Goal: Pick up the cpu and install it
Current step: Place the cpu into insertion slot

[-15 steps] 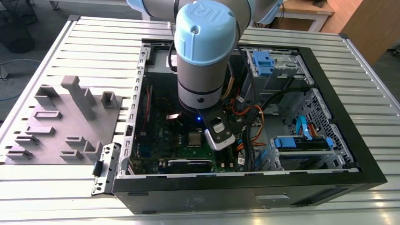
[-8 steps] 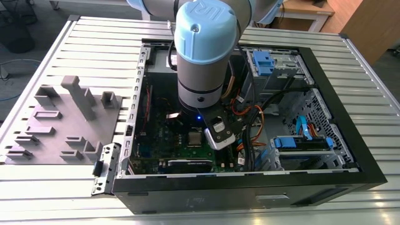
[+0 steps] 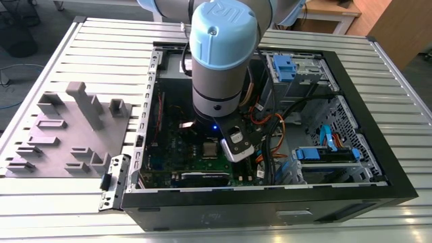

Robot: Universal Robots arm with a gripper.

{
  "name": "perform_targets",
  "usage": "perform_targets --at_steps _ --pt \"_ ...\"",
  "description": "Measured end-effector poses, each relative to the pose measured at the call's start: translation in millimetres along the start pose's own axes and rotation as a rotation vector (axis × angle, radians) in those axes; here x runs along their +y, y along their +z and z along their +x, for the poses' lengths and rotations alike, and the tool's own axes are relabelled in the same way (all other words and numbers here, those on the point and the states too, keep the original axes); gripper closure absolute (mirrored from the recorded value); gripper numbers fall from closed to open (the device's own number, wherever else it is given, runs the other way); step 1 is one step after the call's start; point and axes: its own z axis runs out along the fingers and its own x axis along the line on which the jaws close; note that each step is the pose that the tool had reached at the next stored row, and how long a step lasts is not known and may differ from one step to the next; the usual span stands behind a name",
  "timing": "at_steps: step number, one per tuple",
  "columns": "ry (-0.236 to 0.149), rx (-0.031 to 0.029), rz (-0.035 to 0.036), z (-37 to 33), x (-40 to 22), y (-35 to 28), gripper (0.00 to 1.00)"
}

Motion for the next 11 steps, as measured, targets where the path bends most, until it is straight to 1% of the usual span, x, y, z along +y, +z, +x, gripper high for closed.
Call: perform_targets --at_steps 1,2,6,11 --pt "0.000 0.0098 0.0004 -0.3 -0.1 0.1 0.54" --pt "0.001 0.0151 0.0007 -0.5 -0.1 0.0 0.54" --pt "0.001 0.0154 0.0005 -0.5 -0.1 0.1 0.54" --pt "0.003 0.0153 0.0003 -2.4 -1.0 0.2 0.54"
